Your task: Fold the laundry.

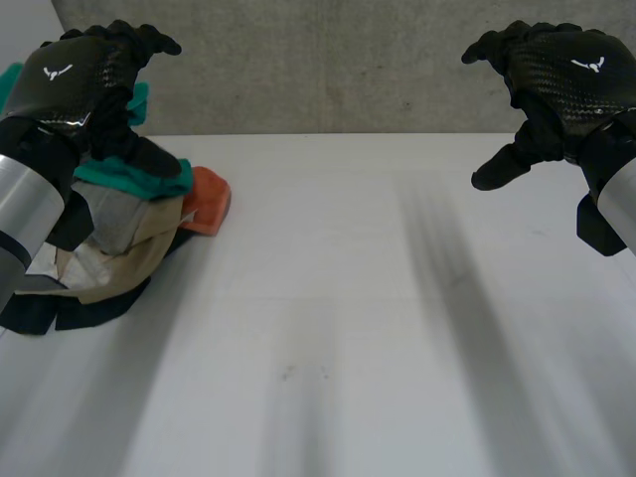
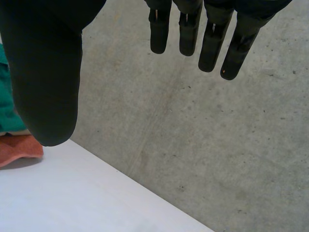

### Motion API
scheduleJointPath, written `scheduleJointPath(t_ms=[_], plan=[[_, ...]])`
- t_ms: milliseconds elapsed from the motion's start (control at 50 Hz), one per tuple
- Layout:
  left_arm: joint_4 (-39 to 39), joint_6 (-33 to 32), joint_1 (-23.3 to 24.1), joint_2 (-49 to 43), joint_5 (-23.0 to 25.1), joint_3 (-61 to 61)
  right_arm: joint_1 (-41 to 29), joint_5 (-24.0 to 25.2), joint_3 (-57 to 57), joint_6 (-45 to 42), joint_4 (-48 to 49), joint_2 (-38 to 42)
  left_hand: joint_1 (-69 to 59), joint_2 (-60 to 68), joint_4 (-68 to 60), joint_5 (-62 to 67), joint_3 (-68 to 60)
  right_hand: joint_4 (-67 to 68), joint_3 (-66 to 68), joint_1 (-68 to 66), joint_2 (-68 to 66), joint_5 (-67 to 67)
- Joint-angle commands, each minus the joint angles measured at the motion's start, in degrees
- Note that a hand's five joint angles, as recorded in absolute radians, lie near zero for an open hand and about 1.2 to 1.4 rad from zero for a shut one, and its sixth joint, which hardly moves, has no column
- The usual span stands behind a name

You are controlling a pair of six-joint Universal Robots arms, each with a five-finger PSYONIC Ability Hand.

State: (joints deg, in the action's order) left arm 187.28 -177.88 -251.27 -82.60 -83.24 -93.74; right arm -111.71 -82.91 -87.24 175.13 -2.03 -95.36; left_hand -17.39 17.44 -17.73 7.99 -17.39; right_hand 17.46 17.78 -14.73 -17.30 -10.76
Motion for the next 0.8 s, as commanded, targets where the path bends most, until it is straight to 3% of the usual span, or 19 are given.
scheduleJointPath(t_ms=[20, 180, 340, 580, 720, 800], plan=[[0.10, -0.10, -0.10, -0.10, 0.00, 1.19, 0.00, 0.03, -0.03, -0.05, 0.01, 0.00, 6.67, -6.72, 7.01, -7.27, 6.67, -7.46, -7.78, 4.73, 7.30, 10.76], [0.28, -2.90, -0.27, -1.33, 0.09, 1.98, 0.00, 0.30, 0.05, -0.14, 0.01, 0.08, 6.50, -6.55, 6.84, -7.10, 6.50, -7.46, -7.78, 4.73, 7.30, 10.76], [1.51, -14.15, -0.80, -7.74, -0.08, 4.70, -0.09, 0.65, -0.03, -0.31, 0.10, 0.17, 6.50, -6.55, 6.84, -7.10, 6.50, -7.46, -7.78, 4.73, 7.30, 10.76], [11.34, -37.07, -7.47, -31.53, -0.08, 20.50, -0.09, 0.39, -0.30, -2.68, -0.08, 3.60, 4.82, -4.88, 5.16, -5.42, 4.82, -7.46, -7.78, 4.73, 7.30, 10.76], [12.23, -48.78, -11.52, -44.56, -0.17, 29.74, -0.09, 0.30, -1.00, -4.00, -0.08, 4.65, 3.14, -3.19, 3.48, -3.74, 3.14, -7.46, -7.78, 4.73, 7.30, 10.76], [12.23, -53.88, -12.14, -49.49, -0.35, 33.70, 0.17, 0.30, -1.18, -4.27, -0.16, 6.32, -4.40, 4.35, -4.07, 3.80, -4.40, -7.46, -7.78, 4.73, 7.30, 10.76]])
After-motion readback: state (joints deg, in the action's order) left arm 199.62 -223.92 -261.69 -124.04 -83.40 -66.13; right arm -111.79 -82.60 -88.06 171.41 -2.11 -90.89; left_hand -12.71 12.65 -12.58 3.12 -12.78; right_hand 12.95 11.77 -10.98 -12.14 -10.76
